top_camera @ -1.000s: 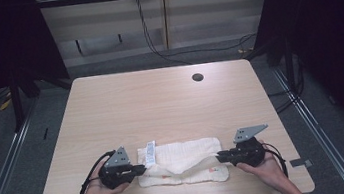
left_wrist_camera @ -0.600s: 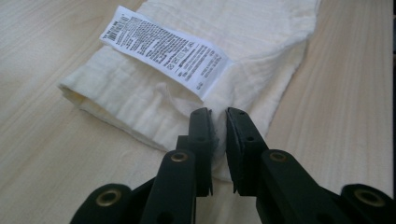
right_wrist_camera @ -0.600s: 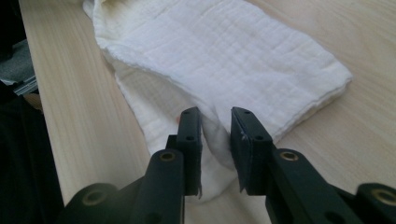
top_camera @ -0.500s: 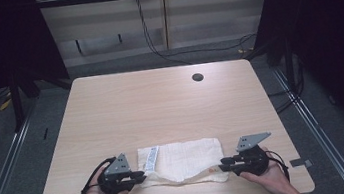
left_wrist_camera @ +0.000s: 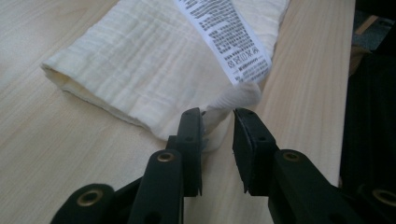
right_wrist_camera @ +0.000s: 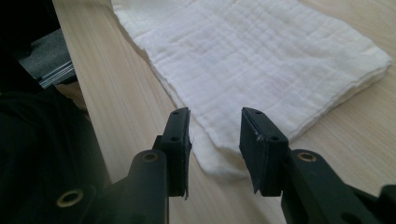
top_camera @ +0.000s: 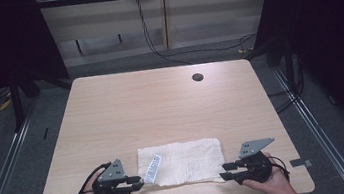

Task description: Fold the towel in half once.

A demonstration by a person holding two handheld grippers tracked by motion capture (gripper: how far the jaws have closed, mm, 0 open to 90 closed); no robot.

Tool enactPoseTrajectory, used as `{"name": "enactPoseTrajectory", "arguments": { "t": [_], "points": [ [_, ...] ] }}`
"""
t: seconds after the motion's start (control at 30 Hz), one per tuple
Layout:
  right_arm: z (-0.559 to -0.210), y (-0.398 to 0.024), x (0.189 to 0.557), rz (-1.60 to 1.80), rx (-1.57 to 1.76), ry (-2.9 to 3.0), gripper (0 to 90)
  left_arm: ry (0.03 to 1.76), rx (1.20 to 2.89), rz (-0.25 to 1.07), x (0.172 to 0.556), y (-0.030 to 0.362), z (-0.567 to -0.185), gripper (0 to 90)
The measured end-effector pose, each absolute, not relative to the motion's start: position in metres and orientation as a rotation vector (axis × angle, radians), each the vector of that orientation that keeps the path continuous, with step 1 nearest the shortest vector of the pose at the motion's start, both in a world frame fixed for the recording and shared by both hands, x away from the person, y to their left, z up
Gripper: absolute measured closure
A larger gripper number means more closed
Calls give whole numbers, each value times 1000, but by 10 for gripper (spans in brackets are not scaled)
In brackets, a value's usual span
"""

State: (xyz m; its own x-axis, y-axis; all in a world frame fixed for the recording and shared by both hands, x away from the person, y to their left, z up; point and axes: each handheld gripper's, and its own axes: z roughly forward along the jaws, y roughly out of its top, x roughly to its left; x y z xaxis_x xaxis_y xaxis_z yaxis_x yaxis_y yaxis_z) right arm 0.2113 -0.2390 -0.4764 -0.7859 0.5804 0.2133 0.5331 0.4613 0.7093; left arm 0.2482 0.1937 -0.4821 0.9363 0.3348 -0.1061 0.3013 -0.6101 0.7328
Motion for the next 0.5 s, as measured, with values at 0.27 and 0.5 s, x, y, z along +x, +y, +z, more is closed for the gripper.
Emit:
{"name": "enactPoseTrajectory", "arguments": {
  "t": [0.27, 0.5],
  "points": [
    [-469, -234, 209, 1275, 985, 2619, 626, 474, 2217, 86, 249, 206, -473, 708],
    [-470, -216, 222, 1269, 987, 2627, 599, 526, 2178, 111, 262, 208, -468, 671]
  ]
}}
